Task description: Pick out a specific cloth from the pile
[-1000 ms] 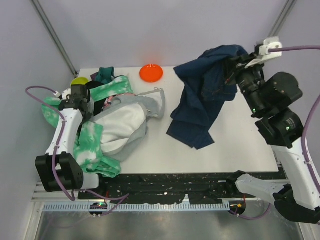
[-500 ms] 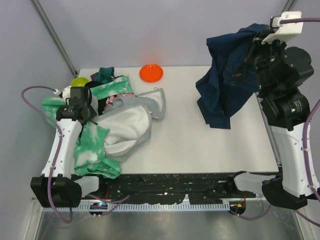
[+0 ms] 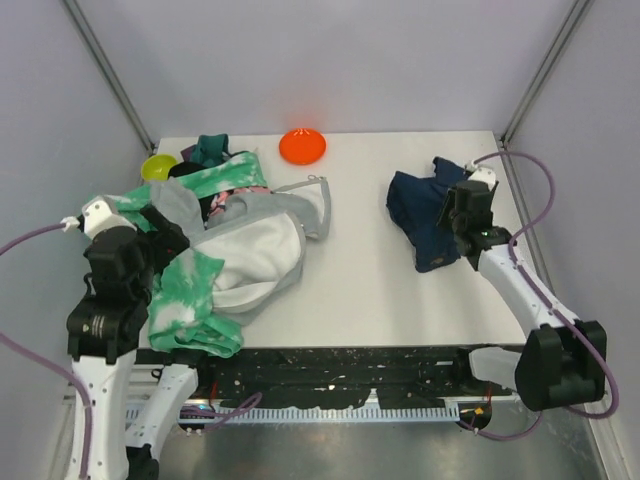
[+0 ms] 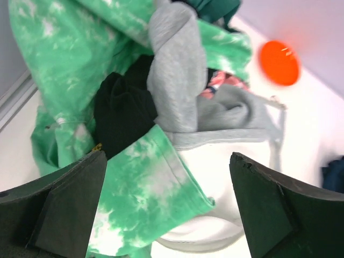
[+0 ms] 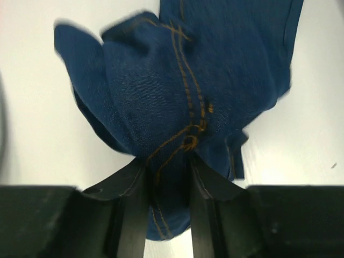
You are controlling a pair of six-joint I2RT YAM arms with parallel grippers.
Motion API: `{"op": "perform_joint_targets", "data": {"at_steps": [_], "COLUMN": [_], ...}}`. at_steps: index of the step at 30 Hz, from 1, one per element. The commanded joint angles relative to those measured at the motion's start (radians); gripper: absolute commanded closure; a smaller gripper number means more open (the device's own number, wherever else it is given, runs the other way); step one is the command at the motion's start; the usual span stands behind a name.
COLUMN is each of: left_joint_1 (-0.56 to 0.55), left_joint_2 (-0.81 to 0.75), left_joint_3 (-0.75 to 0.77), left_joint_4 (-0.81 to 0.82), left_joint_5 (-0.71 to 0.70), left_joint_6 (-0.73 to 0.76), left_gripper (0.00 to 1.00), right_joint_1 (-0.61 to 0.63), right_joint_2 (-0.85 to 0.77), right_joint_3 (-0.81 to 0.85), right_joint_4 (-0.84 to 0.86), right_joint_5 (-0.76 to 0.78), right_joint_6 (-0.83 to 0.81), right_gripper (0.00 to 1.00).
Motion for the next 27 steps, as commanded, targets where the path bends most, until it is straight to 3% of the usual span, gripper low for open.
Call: {"op": "perform_joint_targets", "data": {"at_steps": [1,3,4,5,11,17,27], "left_joint_1": [-0.006,-0.004,-0.006,-0.004,-0.004,-0.004,-0.004], "left_joint_2": [-0.083,-0.106,-0.114,-0.126,-0.219,-0.233,-0.233], "left_joint_3": [-0.006,-0.011,-0.014,-0.021,-0.084,-0.08,-0.084], "left_joint_4": [0.07,0.061,0.059,0.053,0.085,0.079,0.071], "left_joint_5": [0.108,0.128,0.135,0.144,0.179,0.196,0.194], "left_joint_6": [0.016,0.018,0.016,0.016,0.01,0.024,0.041], "left_gripper": [0.0,0.0,0.0,0.0,0.0,0.0,0.0], "right_joint_1": [-0.013,-0.015,-0.013,-0.012,-0.013,-0.013,-0.013], "right_joint_2": [0.087,0.121,0.109,0.095,-0.179,-0.379,-0.453], "right_joint_3": [-0.059,0.01,0.024,0.053,0.107,0.047,0.015], "right_joint_4": [0.15,0.07,0.036,0.019,-0.096,-0.139,-0.119], "right_joint_5": [-0.071,-0.074,-0.056,-0.036,0.103,0.098,0.047], "right_joint_6": [0.183,0.183,0.184,0.184,0.128,0.089,0.077], "right_gripper": [0.5,0.29,0.11,0.05,0.05,0.05,0.05]}}
